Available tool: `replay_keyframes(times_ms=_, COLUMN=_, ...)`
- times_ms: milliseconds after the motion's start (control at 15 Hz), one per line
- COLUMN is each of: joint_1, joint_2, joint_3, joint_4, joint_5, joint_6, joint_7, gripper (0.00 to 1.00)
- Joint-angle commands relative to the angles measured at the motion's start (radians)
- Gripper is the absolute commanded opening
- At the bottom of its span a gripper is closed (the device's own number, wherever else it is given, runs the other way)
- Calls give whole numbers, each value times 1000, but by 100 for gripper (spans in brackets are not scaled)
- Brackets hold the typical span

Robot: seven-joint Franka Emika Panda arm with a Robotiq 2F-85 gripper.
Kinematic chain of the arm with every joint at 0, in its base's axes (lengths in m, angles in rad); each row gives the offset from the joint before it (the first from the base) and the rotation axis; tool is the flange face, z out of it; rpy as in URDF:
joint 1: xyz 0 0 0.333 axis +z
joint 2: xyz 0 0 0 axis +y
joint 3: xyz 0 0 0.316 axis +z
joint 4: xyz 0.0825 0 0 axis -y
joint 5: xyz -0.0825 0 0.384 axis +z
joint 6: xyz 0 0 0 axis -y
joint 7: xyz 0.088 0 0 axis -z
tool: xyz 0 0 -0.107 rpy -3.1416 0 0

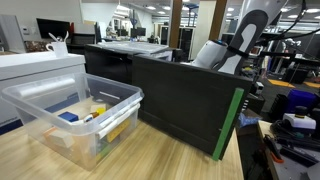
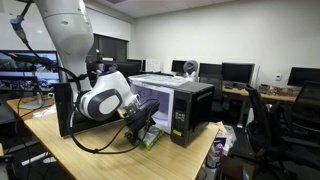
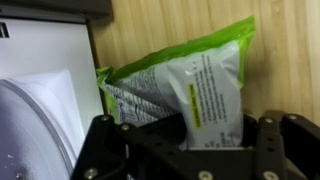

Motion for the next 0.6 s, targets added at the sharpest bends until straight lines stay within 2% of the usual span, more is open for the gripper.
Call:
replay_keyframes(times_ms=0, joint_1=-19, joint_2=-19, joint_3=19, joint_4=-48, joint_5=-30, joint_6=27, joint_7=47, gripper=10)
replay_keyframes(times_ms=267, joint_1=-39, joint_2=-72, joint_3=61, joint_4=-100, joint_5=-58, joint_6=53, joint_7=107, gripper=8)
replay_keyframes(times_ms=533, joint_1=-76, joint_2=-133, joint_3=136, joint_4=-166, joint_5=-46, joint_6=79, joint_7=113, gripper=8)
